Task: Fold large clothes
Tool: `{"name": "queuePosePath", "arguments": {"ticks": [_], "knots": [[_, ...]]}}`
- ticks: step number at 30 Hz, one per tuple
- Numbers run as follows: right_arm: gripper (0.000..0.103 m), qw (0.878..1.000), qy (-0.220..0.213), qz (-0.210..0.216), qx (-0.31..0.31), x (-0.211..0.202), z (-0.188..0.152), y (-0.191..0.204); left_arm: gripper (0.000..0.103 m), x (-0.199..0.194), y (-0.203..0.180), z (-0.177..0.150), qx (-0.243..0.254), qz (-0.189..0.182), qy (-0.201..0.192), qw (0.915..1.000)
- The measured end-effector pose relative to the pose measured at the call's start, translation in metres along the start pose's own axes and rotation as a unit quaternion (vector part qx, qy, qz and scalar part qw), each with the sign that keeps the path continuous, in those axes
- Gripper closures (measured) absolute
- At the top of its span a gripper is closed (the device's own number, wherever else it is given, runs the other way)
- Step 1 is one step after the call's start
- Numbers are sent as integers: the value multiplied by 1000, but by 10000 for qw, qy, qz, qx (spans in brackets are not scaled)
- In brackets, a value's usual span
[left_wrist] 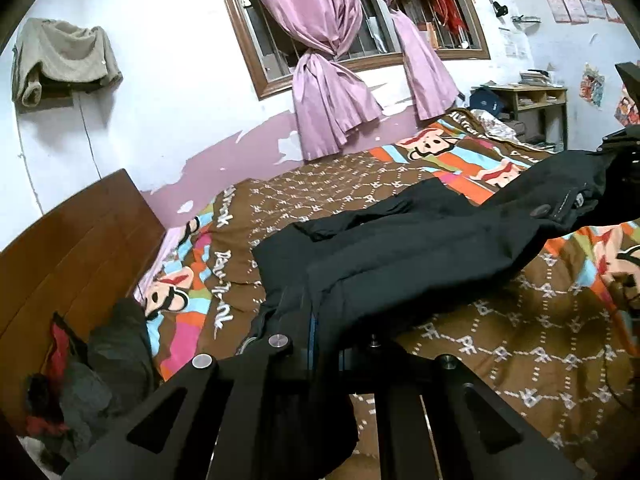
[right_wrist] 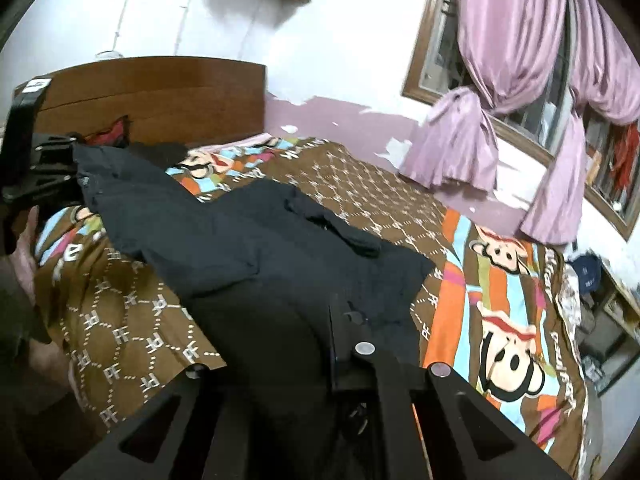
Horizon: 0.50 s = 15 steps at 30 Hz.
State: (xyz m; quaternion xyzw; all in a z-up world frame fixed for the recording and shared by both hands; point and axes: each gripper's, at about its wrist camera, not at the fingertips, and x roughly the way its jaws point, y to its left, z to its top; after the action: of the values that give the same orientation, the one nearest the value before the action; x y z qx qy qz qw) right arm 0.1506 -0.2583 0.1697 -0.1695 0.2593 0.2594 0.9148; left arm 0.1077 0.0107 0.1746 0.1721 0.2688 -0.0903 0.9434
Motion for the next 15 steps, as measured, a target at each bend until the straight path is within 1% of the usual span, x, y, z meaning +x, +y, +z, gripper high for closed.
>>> {"name": "queuePosePath", "arguments": {"ticks": [5, 8, 12, 15], "knots": [[97, 9996, -125, 199, -133, -27, -1, 7, 97, -29, -6, -1, 202, -195, 138, 9995], [97, 9996, -140, 264, -16, -31, 3, 5, 98, -37, -10, -3, 310, -302, 278, 9987], [97, 9998, -56, 167, 88, -18, 8, 1, 98, -25, -11, 0, 308, -359, 456, 9978], [97, 9998, 18, 85, 197, -6, 13, -4, 98, -7, -6, 13, 286, -345, 502, 9977]]}}
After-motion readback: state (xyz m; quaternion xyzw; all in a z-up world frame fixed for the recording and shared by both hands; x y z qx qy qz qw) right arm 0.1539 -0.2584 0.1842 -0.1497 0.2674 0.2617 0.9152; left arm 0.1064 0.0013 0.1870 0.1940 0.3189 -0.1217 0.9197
